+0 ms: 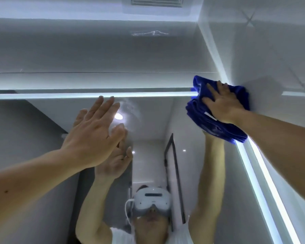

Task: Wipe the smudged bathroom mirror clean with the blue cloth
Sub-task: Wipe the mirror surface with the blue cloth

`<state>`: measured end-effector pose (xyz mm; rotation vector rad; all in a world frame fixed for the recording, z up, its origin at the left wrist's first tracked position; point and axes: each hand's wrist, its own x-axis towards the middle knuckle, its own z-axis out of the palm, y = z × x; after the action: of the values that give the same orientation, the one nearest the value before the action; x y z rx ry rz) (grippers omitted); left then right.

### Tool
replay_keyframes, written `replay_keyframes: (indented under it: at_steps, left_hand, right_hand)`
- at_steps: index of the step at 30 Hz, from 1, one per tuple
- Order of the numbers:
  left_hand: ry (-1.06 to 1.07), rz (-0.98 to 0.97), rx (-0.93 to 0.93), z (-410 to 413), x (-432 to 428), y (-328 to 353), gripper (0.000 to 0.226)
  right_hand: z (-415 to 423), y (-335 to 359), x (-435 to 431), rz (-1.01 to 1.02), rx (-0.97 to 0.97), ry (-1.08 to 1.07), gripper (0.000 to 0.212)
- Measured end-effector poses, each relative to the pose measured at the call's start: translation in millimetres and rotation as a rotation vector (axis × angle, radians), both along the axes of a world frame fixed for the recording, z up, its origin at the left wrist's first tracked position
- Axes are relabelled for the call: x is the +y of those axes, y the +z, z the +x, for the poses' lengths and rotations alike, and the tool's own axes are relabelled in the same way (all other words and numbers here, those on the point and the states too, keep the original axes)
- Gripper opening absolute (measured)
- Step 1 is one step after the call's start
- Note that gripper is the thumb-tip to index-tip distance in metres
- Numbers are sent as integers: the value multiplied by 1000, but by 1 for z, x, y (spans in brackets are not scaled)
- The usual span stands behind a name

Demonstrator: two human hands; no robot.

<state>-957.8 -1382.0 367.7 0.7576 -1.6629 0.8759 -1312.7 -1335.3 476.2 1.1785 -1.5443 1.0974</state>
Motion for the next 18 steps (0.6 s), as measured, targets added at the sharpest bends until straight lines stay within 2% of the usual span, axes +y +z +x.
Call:
replay_keyframes:
  at_steps: [3,6,13,18]
  left_hand:
    - [-1,-4,21,25,-3,-2,76]
    - [30,-43,2,61,-9,-10,79]
    - [-19,-50,51,97,-22,-26,80]
    - [-32,-41,51,106,-25,-36,81]
  right_hand:
    - [19,7,-12,-55,-131,-19,64]
    - [58,10,-27,-79,-91,-19,63]
    - [188,10,-68,48,374,39,64]
    - [238,-48,-84,159,781,98,64]
